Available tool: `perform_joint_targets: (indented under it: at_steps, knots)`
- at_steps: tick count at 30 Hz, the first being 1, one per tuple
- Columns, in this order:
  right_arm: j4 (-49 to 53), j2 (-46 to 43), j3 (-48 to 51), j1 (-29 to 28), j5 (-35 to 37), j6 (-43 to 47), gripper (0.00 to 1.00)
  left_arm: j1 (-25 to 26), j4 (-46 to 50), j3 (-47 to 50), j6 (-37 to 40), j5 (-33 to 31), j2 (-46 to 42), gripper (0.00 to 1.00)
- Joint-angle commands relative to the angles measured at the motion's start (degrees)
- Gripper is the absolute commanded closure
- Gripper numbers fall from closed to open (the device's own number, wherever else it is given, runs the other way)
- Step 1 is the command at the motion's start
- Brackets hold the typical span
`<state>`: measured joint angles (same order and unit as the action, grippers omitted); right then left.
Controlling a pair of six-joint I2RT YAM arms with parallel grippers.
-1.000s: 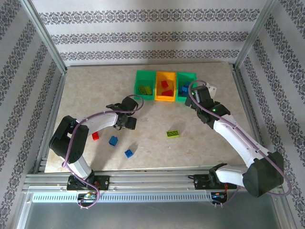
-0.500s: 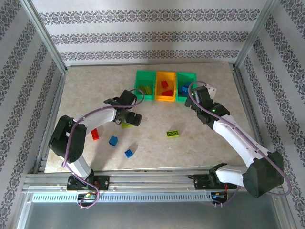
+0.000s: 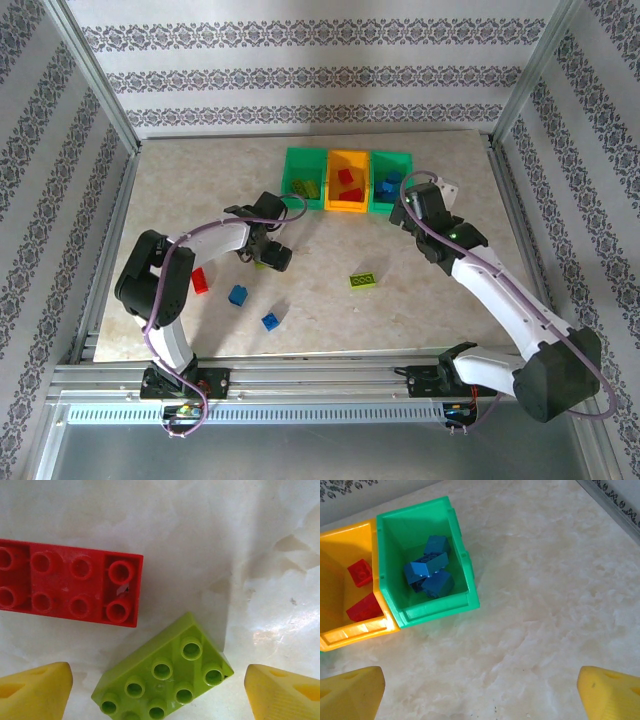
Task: Sort the legos into containers by color
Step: Pick up the lego from the center of the table.
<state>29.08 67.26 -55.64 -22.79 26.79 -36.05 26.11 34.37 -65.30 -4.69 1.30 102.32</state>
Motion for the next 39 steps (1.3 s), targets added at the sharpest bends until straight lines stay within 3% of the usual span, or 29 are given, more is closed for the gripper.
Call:
perform_joint_targets:
  at_steps: [1, 13, 17, 25, 39]
  knots:
    - [1.2, -1.0, 1.2, -0.8, 1.5, -1.1, 0.02, -0.7, 2.3, -1.1, 0.6, 0.8, 1.1, 0.14]
    - [1.2, -0.6, 1.2, -0.7, 2.0, -0.8, 0.02, -0.6, 1.7, 1.8, -3.2, 5.6, 0.2, 0.35]
    - [1.0, -0.4, 1.1, -0.7, 2.1, -0.7, 0.02, -0.6, 1.9, 3.1, -4.6, 5.8, -0.9, 0.49]
    - [0.7, 0.2, 0.8, -0.7, 2.0, -0.8, 0.02, -0.6, 0.1, 4.8, -6.3, 6.0, -1.9, 0.67]
    - [0.6, -0.3, 2.2, -0.8, 1.7, -1.9, 0.02, -0.6, -9.1, 1.3, -12.7, 5.0, -10.6, 0.79]
